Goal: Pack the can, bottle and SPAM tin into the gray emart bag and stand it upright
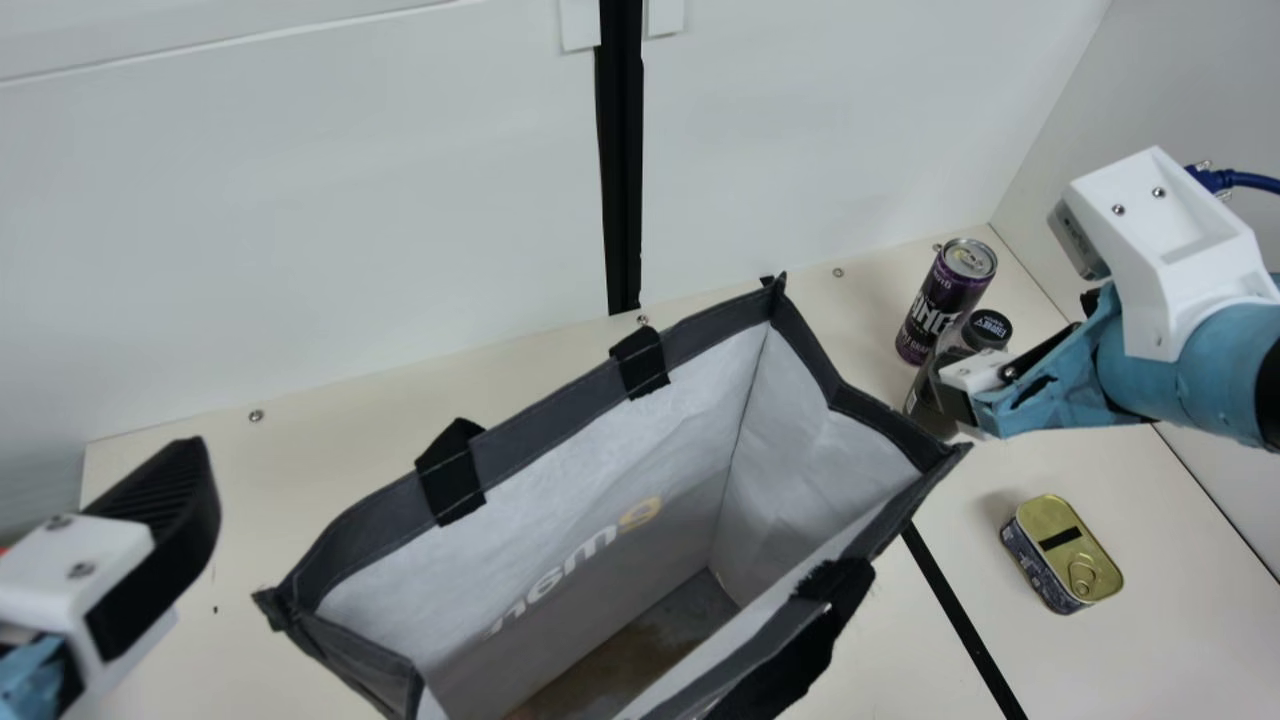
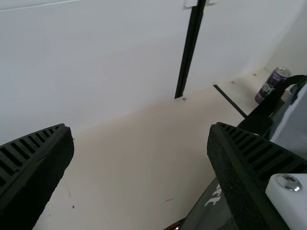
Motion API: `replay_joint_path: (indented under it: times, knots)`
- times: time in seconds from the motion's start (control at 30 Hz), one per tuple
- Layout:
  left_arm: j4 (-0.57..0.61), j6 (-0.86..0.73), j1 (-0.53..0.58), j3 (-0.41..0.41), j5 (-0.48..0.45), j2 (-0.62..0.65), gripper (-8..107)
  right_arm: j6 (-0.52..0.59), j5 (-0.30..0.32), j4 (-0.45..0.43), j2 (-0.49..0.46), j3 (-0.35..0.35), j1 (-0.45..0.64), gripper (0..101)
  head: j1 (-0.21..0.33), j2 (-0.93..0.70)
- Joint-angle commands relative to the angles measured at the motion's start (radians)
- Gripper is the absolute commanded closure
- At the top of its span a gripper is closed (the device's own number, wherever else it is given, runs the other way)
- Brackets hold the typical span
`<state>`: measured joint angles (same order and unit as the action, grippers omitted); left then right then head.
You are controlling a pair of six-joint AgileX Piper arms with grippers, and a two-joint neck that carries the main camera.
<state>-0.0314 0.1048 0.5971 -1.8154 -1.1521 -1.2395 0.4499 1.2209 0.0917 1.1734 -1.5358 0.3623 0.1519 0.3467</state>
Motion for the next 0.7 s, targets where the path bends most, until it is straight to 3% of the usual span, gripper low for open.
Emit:
replay_joint_path:
  times: [0.0,0.33,0.67]
  knots:
    - [0.016,-0.019,0.009,-0.031,-0.012,-0.013,9,0.0,0.0,0.0,0.0,0.0,0.0,6,0.023,0.002]
    - [0.057,-0.086,0.074,-0.146,-0.068,-0.088,9,0.0,0.0,0.0,0.0,0.0,0.0,6,0.023,0.002]
    - [0.107,-0.112,0.125,-0.183,-0.068,-0.142,9,0.0,0.0,0.0,0.0,0.0,0.0,6,0.023,0.002]
